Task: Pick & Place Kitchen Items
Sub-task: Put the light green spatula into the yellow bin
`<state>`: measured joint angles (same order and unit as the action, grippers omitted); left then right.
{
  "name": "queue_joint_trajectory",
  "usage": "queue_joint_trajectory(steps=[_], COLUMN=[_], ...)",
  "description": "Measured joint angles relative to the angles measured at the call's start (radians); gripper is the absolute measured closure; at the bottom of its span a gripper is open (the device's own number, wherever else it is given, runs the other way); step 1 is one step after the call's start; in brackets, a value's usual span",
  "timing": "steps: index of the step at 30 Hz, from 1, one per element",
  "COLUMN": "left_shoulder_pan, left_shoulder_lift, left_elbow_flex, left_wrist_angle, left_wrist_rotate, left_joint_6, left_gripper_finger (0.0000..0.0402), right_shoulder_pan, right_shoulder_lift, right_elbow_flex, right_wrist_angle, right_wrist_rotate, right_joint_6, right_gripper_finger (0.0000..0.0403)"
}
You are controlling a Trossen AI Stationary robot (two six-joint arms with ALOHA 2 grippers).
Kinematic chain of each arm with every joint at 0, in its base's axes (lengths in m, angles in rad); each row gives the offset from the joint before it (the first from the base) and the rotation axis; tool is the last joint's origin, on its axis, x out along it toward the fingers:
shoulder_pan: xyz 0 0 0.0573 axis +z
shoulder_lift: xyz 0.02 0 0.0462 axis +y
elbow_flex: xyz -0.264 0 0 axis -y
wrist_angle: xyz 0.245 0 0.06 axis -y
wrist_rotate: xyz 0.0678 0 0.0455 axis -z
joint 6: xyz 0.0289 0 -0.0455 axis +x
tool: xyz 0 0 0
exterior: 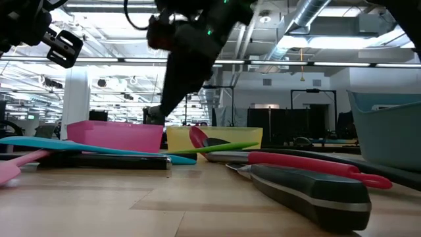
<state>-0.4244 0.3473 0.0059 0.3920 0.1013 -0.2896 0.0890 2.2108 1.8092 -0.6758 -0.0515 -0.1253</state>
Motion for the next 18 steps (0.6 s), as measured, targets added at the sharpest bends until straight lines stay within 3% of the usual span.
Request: queue_joint_trajectory(steps=[8,18], left_shoulder_pan=[0.0,0.0], left_shoulder_lift=[0.002,0.002], left_elbow_flex=[0.0,0.0], left_wrist_angle=[0.009,0.015], left_wrist_rotate=[0.0,0.0], left_joint_6=[0.0,0.0], left_gripper_finger=[0.0394,0.0394], right_shoulder_pan=[-0.002,-0.043], right_shoulder_lift=[0.072,0.058], right_elbow_flex=[-0.002,0.0], right_wrist_angle=[-0.035,-0.049], right_wrist_rotate=[0.005,0.052], right_joint_6=[-0.007,0.012], right_gripper_finger=[0.0219,0.0218])
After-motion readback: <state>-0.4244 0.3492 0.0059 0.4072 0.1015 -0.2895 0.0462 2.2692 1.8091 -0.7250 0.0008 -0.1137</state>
